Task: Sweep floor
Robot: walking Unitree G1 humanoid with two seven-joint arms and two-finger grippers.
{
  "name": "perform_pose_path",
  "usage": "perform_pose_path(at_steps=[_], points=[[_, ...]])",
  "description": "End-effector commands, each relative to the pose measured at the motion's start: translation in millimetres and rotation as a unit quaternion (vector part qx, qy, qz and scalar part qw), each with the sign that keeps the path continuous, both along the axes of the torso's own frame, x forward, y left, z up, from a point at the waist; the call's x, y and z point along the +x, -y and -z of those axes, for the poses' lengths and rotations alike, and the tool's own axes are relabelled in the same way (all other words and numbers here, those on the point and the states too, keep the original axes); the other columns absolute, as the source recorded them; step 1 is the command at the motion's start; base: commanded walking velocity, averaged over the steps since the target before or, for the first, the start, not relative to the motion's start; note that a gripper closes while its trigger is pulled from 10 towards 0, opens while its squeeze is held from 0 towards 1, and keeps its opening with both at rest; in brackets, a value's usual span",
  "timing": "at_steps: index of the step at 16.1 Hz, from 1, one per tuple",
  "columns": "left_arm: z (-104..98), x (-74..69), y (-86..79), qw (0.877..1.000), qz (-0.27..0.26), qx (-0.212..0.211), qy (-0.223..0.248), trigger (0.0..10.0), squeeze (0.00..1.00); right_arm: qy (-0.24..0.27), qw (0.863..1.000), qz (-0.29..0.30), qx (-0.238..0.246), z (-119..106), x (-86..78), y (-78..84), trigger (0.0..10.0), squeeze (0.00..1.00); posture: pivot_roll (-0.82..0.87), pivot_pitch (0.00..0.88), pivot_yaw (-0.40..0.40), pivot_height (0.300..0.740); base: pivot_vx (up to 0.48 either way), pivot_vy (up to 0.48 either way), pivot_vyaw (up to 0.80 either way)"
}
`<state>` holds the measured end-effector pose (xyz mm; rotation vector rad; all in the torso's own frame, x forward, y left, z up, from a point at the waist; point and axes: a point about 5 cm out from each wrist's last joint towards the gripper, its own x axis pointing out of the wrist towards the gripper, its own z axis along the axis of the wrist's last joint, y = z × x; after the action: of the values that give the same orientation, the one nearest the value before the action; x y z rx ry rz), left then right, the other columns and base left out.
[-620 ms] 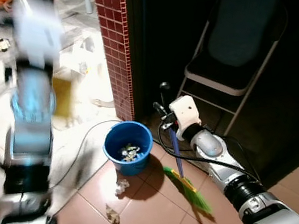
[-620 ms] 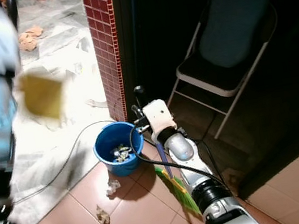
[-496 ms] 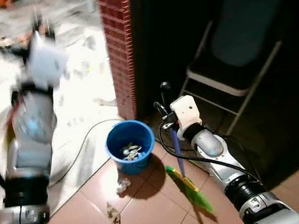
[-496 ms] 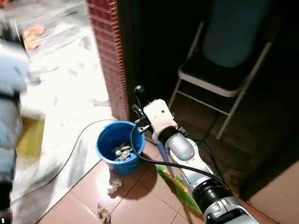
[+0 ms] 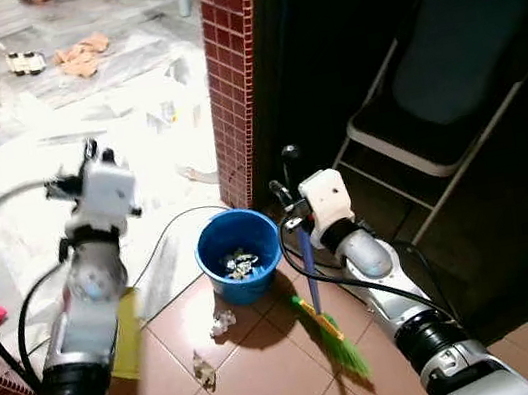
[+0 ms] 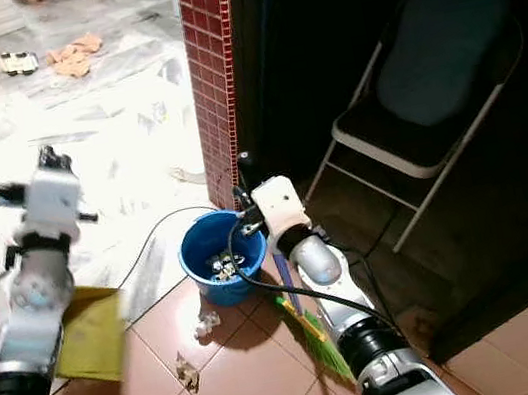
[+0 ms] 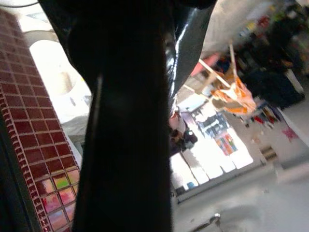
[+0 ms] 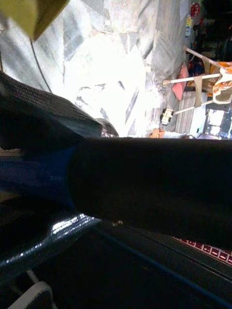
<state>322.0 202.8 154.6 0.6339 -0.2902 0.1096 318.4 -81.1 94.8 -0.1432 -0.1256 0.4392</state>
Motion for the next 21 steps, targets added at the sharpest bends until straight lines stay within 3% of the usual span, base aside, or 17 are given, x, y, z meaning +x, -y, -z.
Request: perform_pose_path(at_steps=[1,2,3,5,9,12,14,17,21], points=[[-9.6,1.2,-1.3,0.999,0.004,0.01,0.035,10.0,0.0,0.007,1.0,-0.004,0.007,-4.2,1.3,3.0,10.0,0.0,0.05,0.0,-0.091,0.74,0.0,0.0,0.0],[-6.2,1.6,-1.5,1.0,0.002,-0.012,0.027,10.0,0.0,0.007,1.0,-0.004,0.007,-4.0,1.3,3.3,10.0,0.0,0.05,0.0,-0.091,0.74,0.0,0.0,0.0],[1.4,2.5,-0.1,0.997,0.011,-0.079,0.003,10.0,0.0,0.0,1.0,0.009,0.004,-2.6,2.7,5.3,10.0,0.0,0.05,0.0,-0.093,0.74,0.0,0.0,0.0],[24.3,-1.4,-0.4,0.968,0.027,-0.244,-0.046,10.0,0.0,-0.022,0.999,0.025,0.029,-1.2,6.6,8.0,10.0,0.0,0.06,0.0,-0.092,0.74,0.0,0.0,0.0],[58.0,-15.9,0.2,0.957,-0.011,-0.278,-0.084,10.0,0.0,-0.055,0.995,0.048,0.075,6.7,7.8,5.8,10.0,0.0,0.07,0.0,-0.095,0.74,0.0,0.0,0.0],[74.5,-15.4,5.5,0.961,-0.008,-0.25,-0.114,10.0,0.0,-0.084,0.989,0.065,0.104,12.7,12.1,1.5,10.0,0.0,0.12,0.0,-0.143,0.74,0.0,0.0,0.0],[73.4,-13.3,2.0,0.961,-0.004,-0.25,-0.117,10.0,0.0,-0.096,0.988,0.073,0.097,13.9,15.1,-2.4,10.0,0.0,0.13,0.0,-0.151,0.74,0.0,0.0,0.0],[63.7,-8.9,-5.9,0.958,-0.038,-0.266,-0.101,10.0,0.0,-0.086,0.988,0.056,0.113,3.7,20.2,-12.3,10.0,0.0,0.14,0.0,-0.111,0.74,0.0,0.0,0.0],[38.1,-13.3,13.0,0.961,-0.017,-0.273,-0.043,10.0,0.0,-0.071,0.989,0.041,0.122,-4.2,22.2,-11.2,10.0,0.0,0.12,0.0,-0.087,0.74,0.0,0.0,0.0]])
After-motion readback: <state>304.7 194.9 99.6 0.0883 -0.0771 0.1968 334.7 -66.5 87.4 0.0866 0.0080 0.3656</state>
